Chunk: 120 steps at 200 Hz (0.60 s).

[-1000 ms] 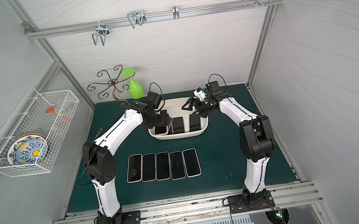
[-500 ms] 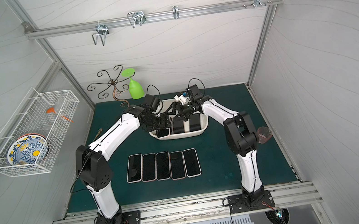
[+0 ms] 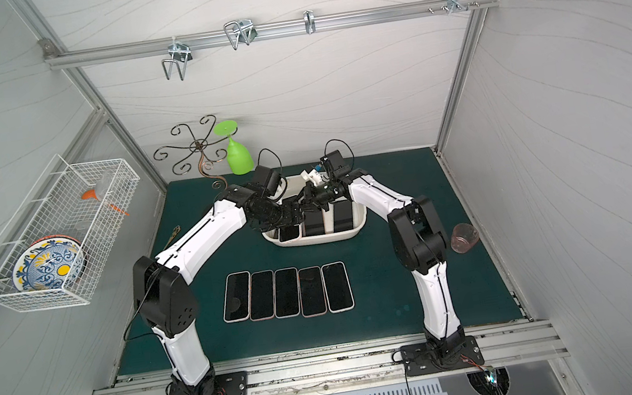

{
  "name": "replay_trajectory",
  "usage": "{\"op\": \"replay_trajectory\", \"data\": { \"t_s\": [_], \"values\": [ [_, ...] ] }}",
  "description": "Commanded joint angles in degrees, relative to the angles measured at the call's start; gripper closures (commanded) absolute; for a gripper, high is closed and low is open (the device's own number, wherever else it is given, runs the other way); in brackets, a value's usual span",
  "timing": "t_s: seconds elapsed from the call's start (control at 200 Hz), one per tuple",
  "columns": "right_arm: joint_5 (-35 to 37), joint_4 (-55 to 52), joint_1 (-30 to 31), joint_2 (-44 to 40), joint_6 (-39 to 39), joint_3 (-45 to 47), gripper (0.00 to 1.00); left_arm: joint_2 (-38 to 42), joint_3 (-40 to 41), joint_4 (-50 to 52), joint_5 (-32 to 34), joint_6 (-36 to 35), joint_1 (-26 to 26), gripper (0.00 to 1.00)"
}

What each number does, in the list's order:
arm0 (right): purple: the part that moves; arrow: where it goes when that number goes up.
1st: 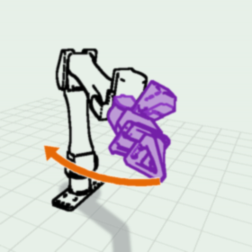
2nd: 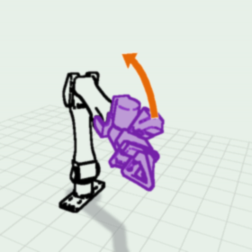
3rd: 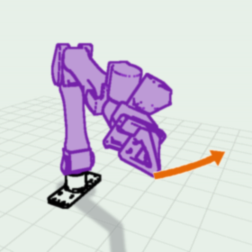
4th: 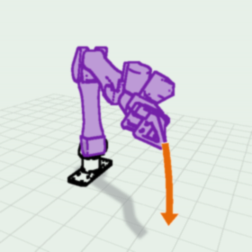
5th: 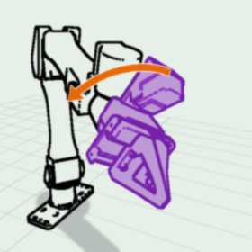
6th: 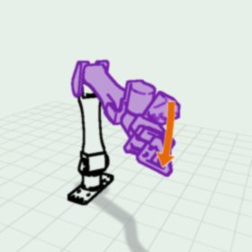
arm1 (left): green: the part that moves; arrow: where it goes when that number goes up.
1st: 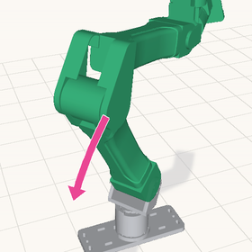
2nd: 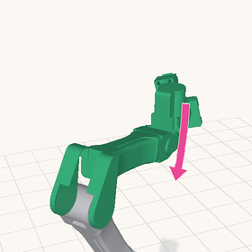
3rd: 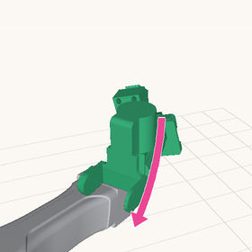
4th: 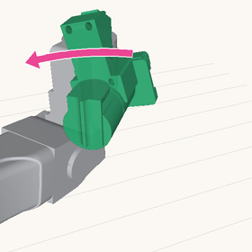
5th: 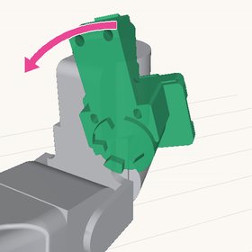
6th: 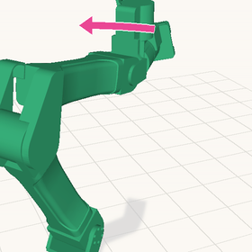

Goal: Take the phone out of the storage box
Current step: Pick up the phone from the storage box.

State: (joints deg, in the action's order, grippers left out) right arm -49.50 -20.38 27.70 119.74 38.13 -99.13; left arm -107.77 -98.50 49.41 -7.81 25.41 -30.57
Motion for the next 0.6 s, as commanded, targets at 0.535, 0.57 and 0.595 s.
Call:
{"op": "replay_trajectory", "data": {
  "t_s": [0.535,0.57,0.595],
  "values": [
    [-1.49,-20.06,-15.8,-27.38,-18.58,18.2,1.0,11.96,-0.6,-6.99,-9.84,4.34,3.76,0.0],
    [-0.28,-23.2,-16.67,-29.92,-21.5,19.61,1.0,13.11,0.32,-7.68,-10.39,4.52,4.5,0.0],
    [0.72,-25.2,-17.05,-31.72,-23.17,20.76,1.0,13.98,0.97,-8.24,-10.67,4.6,4.94,0.0]
  ]
}}
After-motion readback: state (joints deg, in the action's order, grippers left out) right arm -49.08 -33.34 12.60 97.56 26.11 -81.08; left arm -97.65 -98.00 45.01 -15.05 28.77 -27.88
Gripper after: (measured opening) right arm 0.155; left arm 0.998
